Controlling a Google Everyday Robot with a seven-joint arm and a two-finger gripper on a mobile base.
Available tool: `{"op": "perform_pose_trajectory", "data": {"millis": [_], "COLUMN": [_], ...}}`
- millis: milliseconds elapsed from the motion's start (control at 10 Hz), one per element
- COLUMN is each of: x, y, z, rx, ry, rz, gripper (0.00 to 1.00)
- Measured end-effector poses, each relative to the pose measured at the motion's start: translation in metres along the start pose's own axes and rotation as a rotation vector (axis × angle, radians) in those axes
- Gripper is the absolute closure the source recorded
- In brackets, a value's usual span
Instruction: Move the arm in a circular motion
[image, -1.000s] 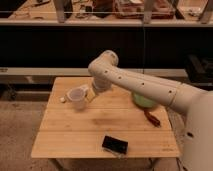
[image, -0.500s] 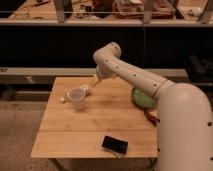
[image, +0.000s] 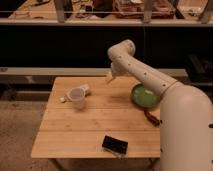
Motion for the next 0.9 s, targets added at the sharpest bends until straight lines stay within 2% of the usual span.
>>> {"op": "perform_pose_trajectory", "data": {"millis": [300, 500, 700, 900], "x": [-0.046, -0.063, -0.085, -0.117], "y": [0.084, 0.095, 0.097, 0.085], "z": [-0.009, -0.016, -0.031, -0.064], "rx": [-0.070, -0.055, -0.046, -0.060], "ry": [-0.038, -0.043, -0.035, -0.016], "rz": [0.098, 0.131, 0.140, 0.114], "gripper": [0.20, 0.20, 0.20, 0.20]}}
